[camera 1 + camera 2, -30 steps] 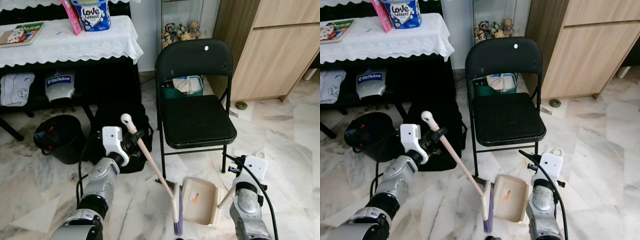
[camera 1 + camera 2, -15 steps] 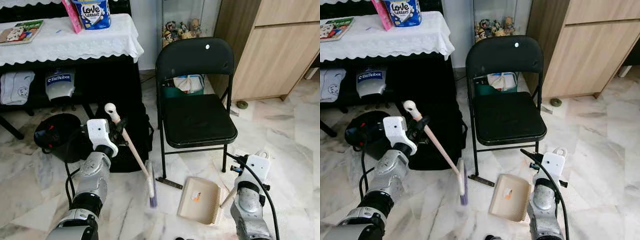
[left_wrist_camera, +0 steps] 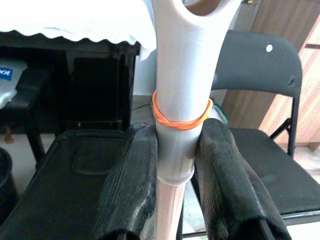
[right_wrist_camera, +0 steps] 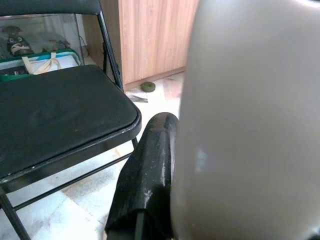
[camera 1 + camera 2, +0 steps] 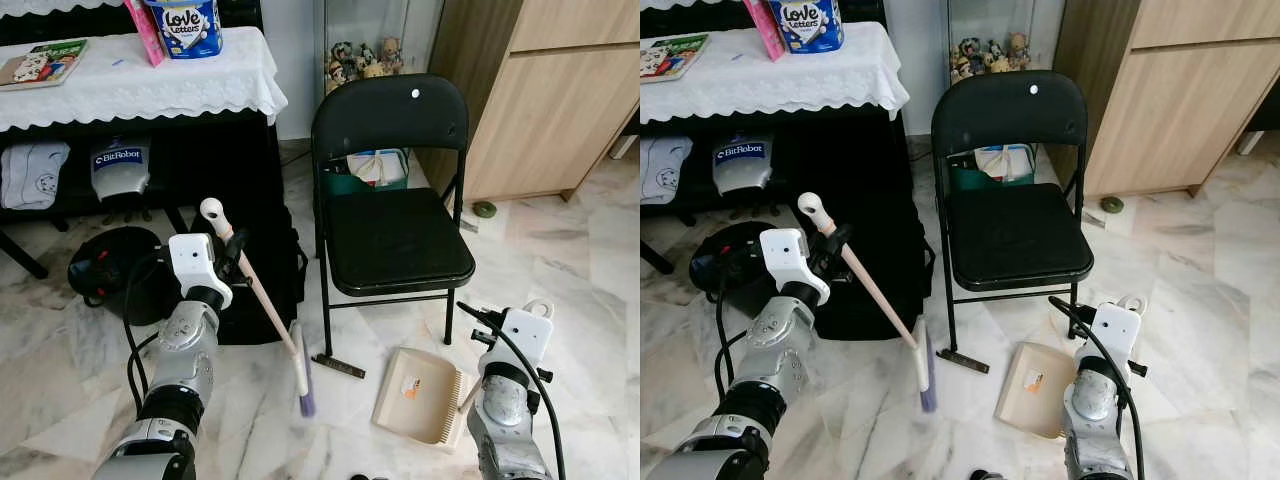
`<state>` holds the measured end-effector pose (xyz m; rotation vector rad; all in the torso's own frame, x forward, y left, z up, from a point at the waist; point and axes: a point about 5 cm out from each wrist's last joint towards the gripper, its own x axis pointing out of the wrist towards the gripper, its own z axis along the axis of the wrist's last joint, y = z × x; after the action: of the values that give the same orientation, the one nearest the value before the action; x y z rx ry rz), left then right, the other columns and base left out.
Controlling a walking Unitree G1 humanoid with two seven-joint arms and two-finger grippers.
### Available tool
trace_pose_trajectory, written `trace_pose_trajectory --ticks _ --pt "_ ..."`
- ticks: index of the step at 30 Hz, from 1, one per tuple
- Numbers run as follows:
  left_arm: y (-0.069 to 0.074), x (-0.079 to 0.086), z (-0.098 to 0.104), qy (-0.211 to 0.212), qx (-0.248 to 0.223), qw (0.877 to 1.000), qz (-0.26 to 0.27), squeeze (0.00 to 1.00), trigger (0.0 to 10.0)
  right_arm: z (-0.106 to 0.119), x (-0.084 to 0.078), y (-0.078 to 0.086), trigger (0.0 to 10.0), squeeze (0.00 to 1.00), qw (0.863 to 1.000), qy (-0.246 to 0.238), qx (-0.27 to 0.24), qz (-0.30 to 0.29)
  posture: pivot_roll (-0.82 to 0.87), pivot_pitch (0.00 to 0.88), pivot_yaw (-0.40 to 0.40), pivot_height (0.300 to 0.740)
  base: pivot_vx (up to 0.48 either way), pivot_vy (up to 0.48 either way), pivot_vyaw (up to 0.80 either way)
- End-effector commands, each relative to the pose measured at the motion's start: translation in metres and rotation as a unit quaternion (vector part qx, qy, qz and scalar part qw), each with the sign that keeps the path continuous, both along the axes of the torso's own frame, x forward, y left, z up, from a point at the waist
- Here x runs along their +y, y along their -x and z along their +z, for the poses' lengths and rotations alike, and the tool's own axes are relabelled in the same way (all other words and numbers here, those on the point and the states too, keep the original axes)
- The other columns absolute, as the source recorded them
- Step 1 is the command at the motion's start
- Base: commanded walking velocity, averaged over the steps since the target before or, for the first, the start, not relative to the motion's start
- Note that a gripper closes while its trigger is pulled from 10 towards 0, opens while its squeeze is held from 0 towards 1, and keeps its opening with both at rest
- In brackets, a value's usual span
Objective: Sweep floor
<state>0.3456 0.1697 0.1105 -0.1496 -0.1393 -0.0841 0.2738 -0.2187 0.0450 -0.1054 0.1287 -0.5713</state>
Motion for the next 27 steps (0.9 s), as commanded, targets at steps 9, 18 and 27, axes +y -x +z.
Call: trace_pose_trajectory --ticks 9,18,27 --pt "0.0 0.001 0.008 -0.005 -0.022 1.0 0.009 0.0 10.0 0.0 -0.007 -0.003 10.0 0.0 0.998 -0.045 -0.006 -0.032 -0.11 0.116 0.05 0.74 0.0 0.0 0.0" --pt "0.0 -0.005 0.006 0.017 -0.016 1.0 0.0 0.0 10.0 -0.001 -0.018 -0.005 10.0 0.0 0.991 -0.107 -0.014 -0.075 -0.11 0.123 0.061 0.74 0.0 0.0 0.0" --pt "-0.001 -0.019 -0.001 0.024 0.007 0.999 -0.036 0.0 10.0 -0.003 -0.021 -0.002 10.0 0.0 0.99 -0.113 -0.013 -0.083 -0.12 0.126 0.068 0.74 0.0 0.0 0.0"
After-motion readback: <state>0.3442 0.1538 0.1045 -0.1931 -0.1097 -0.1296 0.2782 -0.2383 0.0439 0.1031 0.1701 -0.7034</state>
